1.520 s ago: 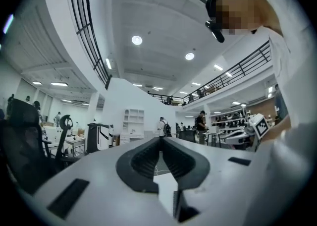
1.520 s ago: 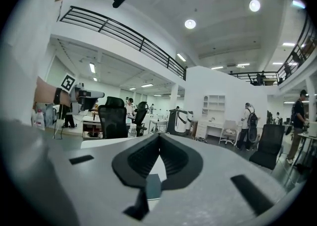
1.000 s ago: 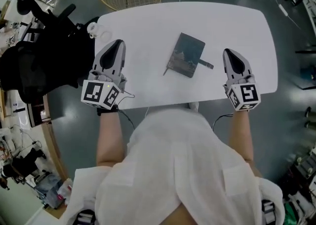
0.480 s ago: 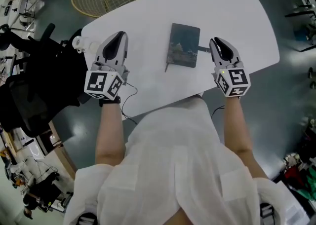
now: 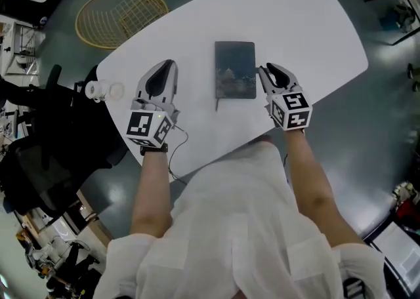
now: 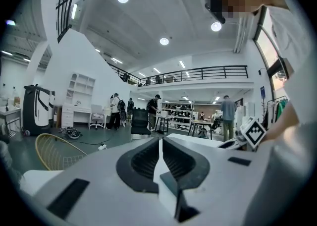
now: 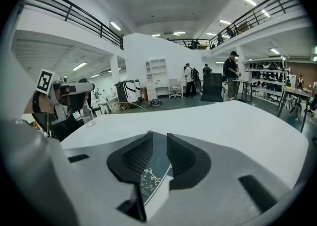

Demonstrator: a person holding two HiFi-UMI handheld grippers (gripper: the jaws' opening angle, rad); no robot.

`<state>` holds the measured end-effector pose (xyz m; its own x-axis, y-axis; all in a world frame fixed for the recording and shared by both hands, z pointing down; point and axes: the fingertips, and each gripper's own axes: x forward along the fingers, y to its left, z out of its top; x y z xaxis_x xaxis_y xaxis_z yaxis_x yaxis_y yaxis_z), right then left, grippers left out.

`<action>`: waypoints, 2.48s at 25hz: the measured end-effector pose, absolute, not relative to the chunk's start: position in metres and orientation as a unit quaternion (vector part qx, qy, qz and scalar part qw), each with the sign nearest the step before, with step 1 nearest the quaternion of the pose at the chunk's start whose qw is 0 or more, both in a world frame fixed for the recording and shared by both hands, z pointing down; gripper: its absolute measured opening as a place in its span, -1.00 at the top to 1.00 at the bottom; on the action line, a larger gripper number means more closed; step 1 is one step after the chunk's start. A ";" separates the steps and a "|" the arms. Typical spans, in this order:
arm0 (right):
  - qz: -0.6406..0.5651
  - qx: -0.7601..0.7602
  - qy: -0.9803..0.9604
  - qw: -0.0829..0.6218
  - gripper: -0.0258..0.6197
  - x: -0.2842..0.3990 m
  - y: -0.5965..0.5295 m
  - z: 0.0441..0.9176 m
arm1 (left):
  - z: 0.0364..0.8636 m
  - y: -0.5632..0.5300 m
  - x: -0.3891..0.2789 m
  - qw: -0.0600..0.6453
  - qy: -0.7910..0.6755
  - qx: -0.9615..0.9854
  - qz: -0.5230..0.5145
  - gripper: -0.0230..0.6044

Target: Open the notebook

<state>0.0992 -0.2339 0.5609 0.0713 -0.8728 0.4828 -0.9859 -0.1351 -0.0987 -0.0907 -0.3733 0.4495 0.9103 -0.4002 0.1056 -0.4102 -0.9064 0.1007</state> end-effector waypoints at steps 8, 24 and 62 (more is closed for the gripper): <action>0.320 0.725 -0.596 0.129 0.62 0.107 -0.237 0.634 | 0.488 -0.377 -0.071 0.094 -0.203 0.973 0.065 0.86; 0.414 0.710 -0.554 0.130 0.63 0.107 -0.244 0.678 | 0.500 -0.372 -0.075 0.107 -0.205 0.970 0.076 0.86; 0.413 0.684 -0.601 0.017 0.75 0.092 -0.260 0.608 | 0.481 -0.378 -0.104 0.103 -0.242 0.963 0.064 0.86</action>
<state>0.0917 -0.2600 0.6084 -0.0633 -0.8086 0.5850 -0.8362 -0.2770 -0.4734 -0.1039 -0.3780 0.4809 0.8745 -0.4530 0.1730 -0.4794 -0.8613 0.1681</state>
